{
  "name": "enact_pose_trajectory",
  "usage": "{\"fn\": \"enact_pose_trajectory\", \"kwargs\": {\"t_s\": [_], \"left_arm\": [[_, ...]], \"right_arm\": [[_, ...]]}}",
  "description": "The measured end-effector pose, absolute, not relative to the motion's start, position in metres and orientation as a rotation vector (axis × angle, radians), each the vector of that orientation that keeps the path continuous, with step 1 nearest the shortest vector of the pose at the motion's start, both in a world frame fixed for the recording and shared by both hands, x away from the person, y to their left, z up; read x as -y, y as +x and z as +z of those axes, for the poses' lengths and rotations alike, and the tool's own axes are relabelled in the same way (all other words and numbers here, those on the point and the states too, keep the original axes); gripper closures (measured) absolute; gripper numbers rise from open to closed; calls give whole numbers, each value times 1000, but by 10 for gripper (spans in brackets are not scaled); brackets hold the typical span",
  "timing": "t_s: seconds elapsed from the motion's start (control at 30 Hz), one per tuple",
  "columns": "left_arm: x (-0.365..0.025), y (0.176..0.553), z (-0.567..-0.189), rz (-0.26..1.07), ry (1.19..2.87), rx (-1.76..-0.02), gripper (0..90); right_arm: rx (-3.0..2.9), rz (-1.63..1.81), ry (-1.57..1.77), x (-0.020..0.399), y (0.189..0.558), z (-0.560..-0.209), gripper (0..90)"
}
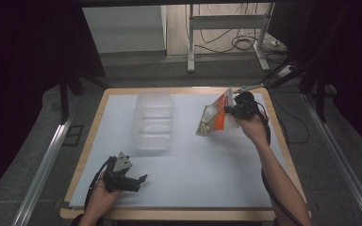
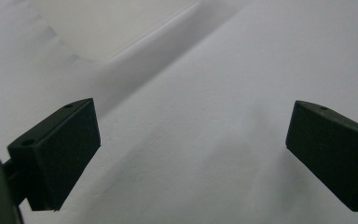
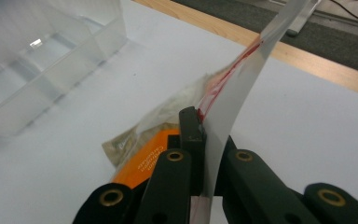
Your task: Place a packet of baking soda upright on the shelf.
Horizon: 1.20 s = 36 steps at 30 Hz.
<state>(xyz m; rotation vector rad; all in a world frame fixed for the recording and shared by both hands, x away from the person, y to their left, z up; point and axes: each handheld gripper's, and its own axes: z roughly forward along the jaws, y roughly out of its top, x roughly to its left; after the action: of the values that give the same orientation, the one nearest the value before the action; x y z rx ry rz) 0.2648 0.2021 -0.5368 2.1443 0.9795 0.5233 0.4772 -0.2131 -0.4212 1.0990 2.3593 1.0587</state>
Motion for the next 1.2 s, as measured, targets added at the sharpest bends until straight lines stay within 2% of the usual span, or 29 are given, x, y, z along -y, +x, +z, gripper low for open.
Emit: {"fn": "enact_pose_trajectory", "kwargs": {"t_s": [0.47,1.2], "left_arm": [[-202,265,-536,523,2135,-980,30],[-203,264,-536,523,2134,-976,30]], "right_arm": [[-2426,1025,961,197,464,-384,891],[-2480,1011,767,145,456,-346,892]]}}
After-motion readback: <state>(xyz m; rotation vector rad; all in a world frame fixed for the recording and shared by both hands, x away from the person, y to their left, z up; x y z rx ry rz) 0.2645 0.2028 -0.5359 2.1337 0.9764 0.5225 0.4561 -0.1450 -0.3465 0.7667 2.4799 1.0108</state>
